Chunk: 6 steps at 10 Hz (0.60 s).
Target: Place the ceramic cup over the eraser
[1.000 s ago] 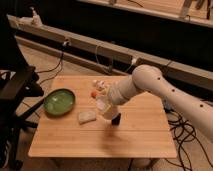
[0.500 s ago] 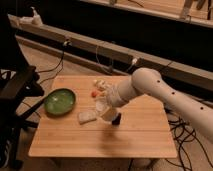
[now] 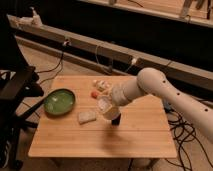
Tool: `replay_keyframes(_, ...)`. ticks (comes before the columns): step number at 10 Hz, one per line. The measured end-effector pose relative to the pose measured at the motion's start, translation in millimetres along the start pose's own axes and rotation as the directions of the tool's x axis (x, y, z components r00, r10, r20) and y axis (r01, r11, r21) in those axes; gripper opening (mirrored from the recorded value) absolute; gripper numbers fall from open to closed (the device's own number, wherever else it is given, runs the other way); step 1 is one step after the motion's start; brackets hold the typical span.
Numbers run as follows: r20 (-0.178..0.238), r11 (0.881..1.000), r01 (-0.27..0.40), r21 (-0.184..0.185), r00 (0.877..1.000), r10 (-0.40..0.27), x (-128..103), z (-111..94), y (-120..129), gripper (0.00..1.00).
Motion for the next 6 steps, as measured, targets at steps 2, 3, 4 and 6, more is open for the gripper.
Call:
replay_keyframes(2, 0.02, 0.999, -0.03, 0.04, 0.999, 0.029, 9, -17, -7, 0.0)
replay_keyframes(3, 0.034, 0.998, -0.041, 0.055, 0.999, 0.04, 10, -20, -10, 0.0)
replay_keyframes(4, 0.044, 0.996, -0.054, 0.065, 0.998, 0.052, 13, -24, -11, 0.0)
replay_keyframes(6, 0.091, 0.992, -0.096, 0.083, 0.992, 0.088, 23, -32, -12, 0.0)
